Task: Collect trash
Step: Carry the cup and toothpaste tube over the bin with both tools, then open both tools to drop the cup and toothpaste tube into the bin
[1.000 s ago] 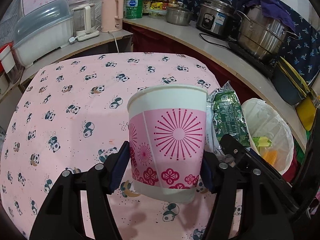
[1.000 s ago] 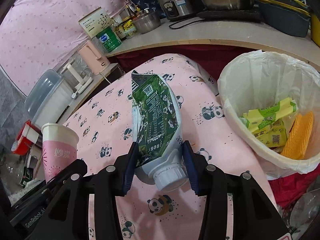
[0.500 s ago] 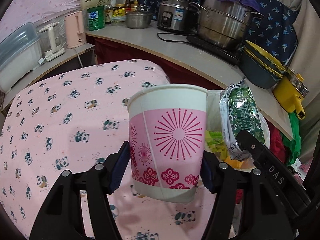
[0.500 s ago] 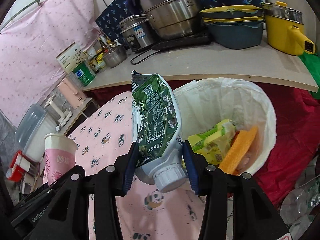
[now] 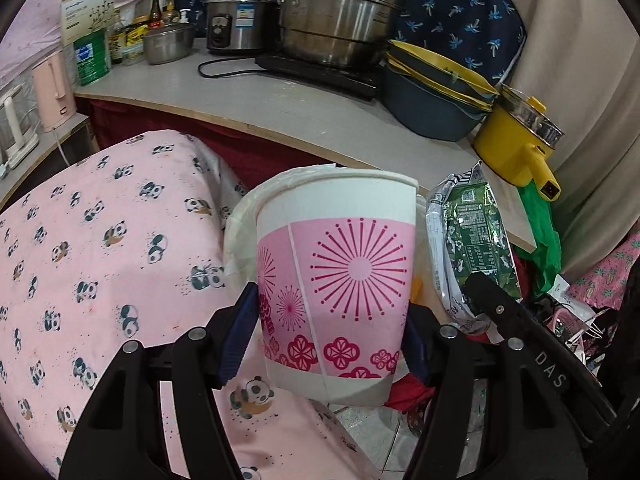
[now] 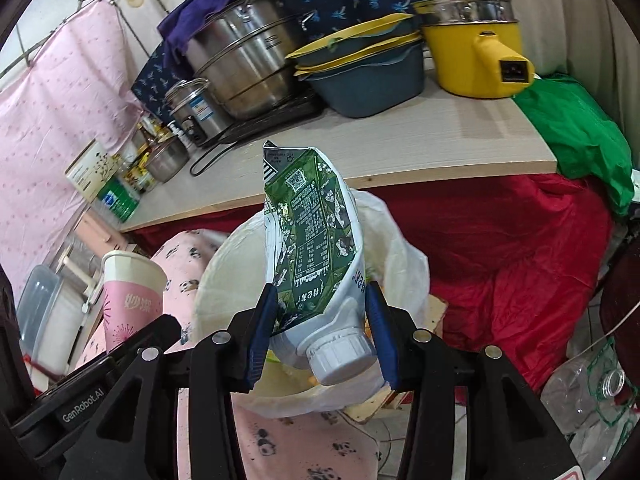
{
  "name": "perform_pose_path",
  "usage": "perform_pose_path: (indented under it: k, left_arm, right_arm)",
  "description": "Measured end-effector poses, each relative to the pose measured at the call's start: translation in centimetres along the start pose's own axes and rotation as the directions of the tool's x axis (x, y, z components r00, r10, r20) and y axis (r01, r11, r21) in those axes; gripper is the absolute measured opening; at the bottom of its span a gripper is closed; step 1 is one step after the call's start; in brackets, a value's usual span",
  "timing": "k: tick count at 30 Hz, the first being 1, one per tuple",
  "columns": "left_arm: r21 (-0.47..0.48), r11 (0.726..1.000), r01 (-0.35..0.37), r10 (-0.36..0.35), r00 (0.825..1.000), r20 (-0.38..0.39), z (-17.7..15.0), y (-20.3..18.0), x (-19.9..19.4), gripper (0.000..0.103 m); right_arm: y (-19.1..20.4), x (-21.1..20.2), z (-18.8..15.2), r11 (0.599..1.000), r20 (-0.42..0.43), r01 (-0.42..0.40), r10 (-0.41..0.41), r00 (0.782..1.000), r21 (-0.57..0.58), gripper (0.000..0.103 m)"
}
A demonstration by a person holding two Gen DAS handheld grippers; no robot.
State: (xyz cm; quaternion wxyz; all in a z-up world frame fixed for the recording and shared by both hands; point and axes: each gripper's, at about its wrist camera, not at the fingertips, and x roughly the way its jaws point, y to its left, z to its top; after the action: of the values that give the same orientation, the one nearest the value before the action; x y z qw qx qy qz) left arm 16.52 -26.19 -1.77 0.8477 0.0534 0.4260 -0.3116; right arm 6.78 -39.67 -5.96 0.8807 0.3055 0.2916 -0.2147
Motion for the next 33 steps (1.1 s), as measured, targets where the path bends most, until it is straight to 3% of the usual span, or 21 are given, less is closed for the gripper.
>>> perform_pose_path:
  k: [6, 14, 33]
  left_arm:
    - [0.011, 1.000, 0.003, -0.003, 1.000, 0.016, 1.1, -0.8, 1.0, 0.068]
    - [-0.056, 0.998, -0.041, 0.043, 0.999, 0.034, 1.1, 1.7, 0.7, 0.072]
    - [-0.072, 0.980, -0.188, 0.192, 0.979, 0.064, 0.2, 6.1, -0.2, 0.072]
  right_arm:
    - [-1.0, 0.0, 0.2, 1.000, 0.005, 0.011, -0.011, 1.000, 0.010, 0.044]
    - [-0.8, 0.5, 0.1, 1.000, -0.007, 0.004, -0.004, 1.000, -0.002, 0.044]
    - [4.9, 5.1, 0.3, 0.993, -0.067, -0.042, 0.034, 0.997, -0.113, 0.044]
